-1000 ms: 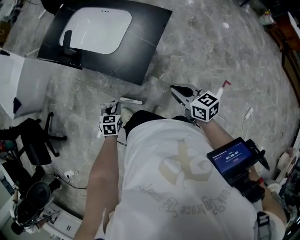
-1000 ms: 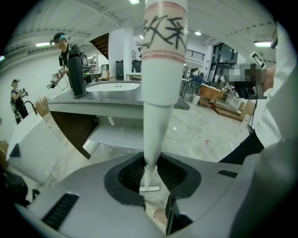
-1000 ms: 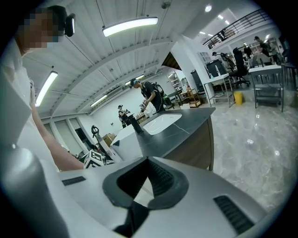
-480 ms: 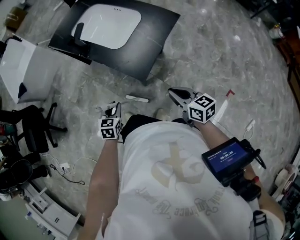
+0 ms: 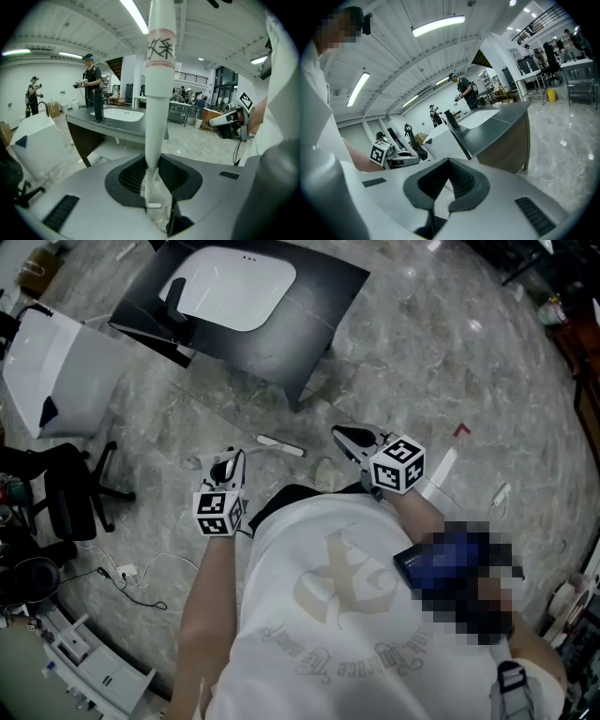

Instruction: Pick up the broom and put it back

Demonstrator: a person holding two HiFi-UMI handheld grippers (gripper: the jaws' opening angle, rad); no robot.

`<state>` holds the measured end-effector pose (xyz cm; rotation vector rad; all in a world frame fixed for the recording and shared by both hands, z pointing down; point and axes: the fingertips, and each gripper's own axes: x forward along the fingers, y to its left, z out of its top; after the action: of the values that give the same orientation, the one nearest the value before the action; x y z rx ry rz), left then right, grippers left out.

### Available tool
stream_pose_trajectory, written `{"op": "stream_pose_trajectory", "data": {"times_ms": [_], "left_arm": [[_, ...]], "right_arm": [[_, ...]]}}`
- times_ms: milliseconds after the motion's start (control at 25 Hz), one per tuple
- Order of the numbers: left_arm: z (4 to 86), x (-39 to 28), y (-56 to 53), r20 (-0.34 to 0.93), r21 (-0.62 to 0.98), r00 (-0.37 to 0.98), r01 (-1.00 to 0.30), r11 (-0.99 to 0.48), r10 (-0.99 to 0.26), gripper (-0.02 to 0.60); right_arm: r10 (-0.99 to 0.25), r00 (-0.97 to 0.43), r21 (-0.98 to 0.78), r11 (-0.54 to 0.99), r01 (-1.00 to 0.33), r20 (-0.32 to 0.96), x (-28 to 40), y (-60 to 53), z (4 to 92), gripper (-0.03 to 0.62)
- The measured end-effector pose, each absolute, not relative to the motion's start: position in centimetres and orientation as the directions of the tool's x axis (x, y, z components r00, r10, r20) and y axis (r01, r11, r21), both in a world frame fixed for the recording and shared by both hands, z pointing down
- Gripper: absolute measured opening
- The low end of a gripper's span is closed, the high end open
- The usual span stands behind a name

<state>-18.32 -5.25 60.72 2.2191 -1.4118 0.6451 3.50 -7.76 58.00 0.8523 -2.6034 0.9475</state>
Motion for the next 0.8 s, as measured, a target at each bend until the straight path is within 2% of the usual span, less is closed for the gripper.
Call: {"op": "stream_pose_trajectory", "data": {"times_ms": [280,800], "left_arm": [[56.2,-19.3,-2.1,0.494,0.127,0.426,-0.898,-0.422,-0.758,0.094],[51.0,-21.6,4.5,0.376,0.122,0.43,-0.901,-0.416,-0.821,0.094]], "right_arm": [[-0.474,-0.788,-0.483,0.623,-0.615,0.393,1.1,-5.2,56.1,0.017],[-0.483,-0.809,-0.422,0.69,-0.588,0.336,-2.3,0.2,51.8,0.017]]}}
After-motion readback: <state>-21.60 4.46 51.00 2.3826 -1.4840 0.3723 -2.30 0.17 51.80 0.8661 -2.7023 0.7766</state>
